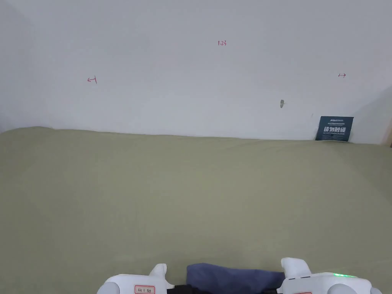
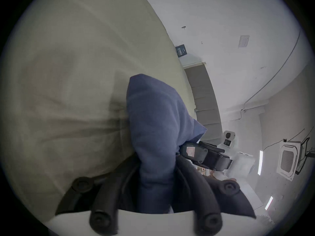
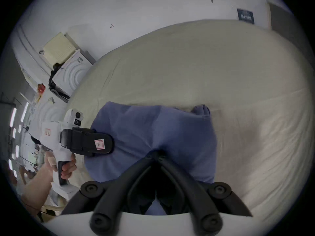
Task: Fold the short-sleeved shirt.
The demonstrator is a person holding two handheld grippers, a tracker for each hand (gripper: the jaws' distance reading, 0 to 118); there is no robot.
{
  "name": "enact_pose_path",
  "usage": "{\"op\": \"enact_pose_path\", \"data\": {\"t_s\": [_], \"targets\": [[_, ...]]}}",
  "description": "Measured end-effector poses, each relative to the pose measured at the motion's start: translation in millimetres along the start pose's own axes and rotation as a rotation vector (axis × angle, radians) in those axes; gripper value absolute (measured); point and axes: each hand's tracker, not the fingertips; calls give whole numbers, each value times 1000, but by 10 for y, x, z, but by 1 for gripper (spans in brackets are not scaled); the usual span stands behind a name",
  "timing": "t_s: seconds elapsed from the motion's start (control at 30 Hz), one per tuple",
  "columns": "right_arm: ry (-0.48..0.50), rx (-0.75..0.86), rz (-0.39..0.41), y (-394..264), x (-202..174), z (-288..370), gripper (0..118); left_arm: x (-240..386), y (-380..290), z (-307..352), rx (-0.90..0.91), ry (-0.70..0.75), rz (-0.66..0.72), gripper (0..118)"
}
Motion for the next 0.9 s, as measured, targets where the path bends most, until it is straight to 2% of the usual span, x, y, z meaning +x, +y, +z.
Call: {"op": "enact_pose_path", "data": {"t_s": [0.13,0.23,0.5,0.57,0.7,0.83,0.9], "targets": [[-66,74,105,11,-408,81,0,18,118,227,-2,38,-38,20],[-98,124,137,12,-733,54,0,22,189,546,15,68,-50,20],[-118,187,114,110,-1498,-372,0,-175,556,1601,49,213,-109,20],[-178,217,134,160,-1778,-514,0,-295,678,1918,46,247,-111,20],[-187,352,180,188,-2353,-703,0,-544,913,2561,66,326,-112,20],[-183,561,249,144,-2978,-844,0,-865,1090,3249,85,347,-93,20],[-206,656,255,111,-3245,-907,0,-993,1142,3547,91,387,-89,20]]}}
